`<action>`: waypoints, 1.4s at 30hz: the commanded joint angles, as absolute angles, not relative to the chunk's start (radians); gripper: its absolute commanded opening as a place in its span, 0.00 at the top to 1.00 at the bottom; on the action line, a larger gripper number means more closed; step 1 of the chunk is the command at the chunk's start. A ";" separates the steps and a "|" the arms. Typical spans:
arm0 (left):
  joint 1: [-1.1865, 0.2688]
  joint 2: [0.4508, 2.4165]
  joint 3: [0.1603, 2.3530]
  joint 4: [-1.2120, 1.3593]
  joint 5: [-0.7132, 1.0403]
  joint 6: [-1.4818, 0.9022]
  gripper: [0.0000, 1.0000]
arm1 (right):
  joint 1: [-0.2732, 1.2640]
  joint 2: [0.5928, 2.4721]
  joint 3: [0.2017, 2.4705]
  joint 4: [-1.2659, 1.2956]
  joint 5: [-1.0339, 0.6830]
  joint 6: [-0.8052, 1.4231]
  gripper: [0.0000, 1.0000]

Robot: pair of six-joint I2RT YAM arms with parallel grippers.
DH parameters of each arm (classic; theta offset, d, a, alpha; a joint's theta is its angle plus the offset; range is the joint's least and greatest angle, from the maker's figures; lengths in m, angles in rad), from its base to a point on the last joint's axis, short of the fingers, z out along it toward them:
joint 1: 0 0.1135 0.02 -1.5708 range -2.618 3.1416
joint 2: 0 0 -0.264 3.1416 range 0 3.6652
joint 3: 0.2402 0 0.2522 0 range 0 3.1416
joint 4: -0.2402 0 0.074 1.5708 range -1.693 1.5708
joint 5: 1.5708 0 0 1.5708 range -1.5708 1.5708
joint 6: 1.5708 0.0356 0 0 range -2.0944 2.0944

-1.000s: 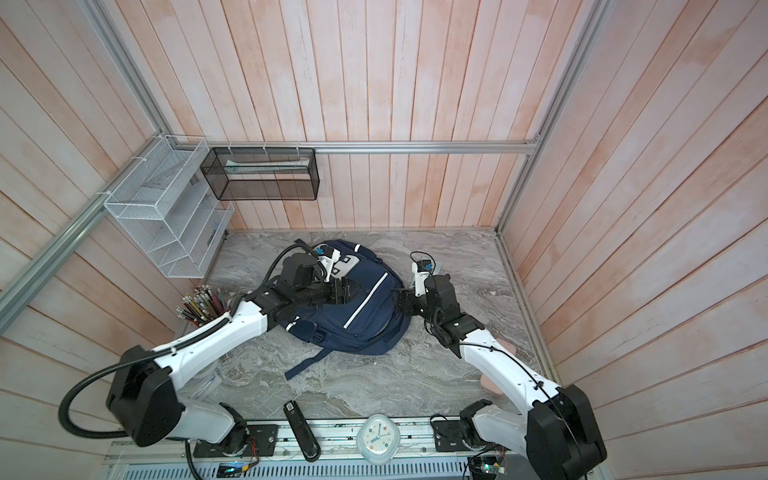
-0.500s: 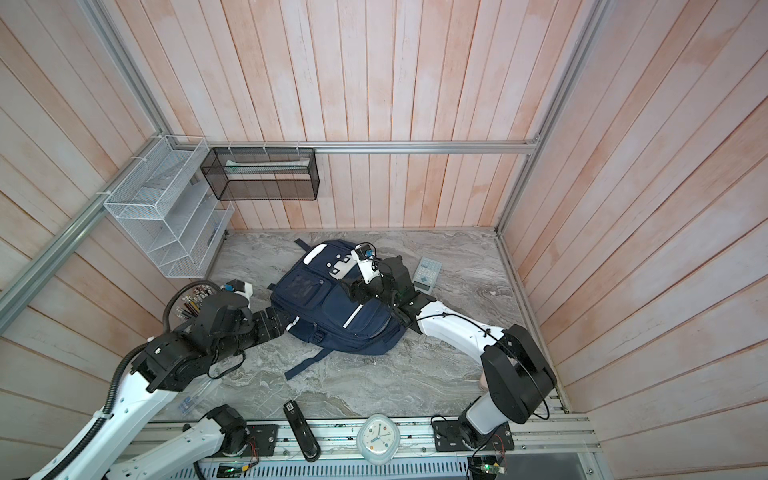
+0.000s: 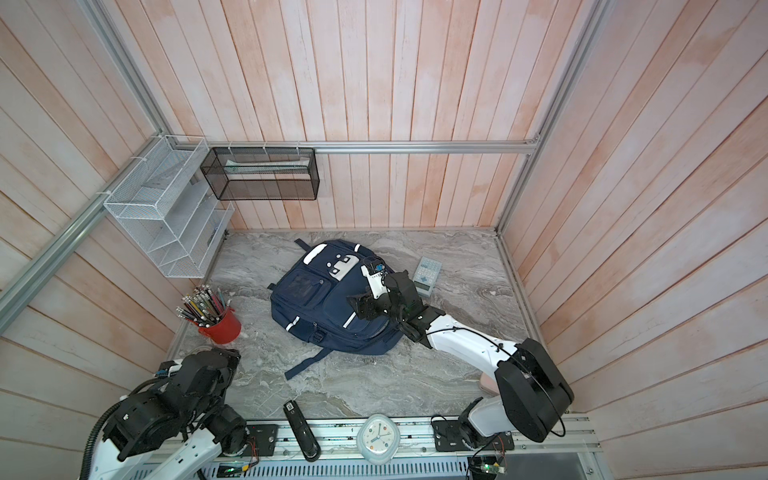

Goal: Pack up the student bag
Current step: 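Retract the left arm toward rest while right reaches the bag's top zipper, then move the left gripper down to the clear compass box by the red cup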

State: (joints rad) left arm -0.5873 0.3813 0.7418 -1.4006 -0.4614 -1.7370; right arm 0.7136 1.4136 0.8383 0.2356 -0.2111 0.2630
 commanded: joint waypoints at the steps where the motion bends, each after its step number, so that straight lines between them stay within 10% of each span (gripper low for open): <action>1: -0.584 0.446 0.761 -1.538 -0.621 -1.896 0.00 | 0.721 1.405 0.827 0.224 -0.218 0.280 0.25; 14: -0.550 0.544 0.755 -1.393 -0.910 -1.758 0.00 | 0.720 1.423 0.838 0.214 -0.239 0.318 0.25; 20: -0.379 0.675 0.775 -1.089 -0.775 -1.363 0.03 | 0.720 1.453 0.839 0.212 -0.257 0.335 0.26; 42: 0.315 0.706 0.652 -0.980 -0.354 -1.276 0.17 | 0.720 1.501 0.860 0.186 -0.278 0.352 0.26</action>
State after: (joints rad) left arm 0.2729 0.6777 0.6781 -1.0199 -0.4335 -1.3052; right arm 0.7139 1.4963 0.8383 0.2070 -0.2619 0.3454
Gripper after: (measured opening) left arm 0.846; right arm 0.743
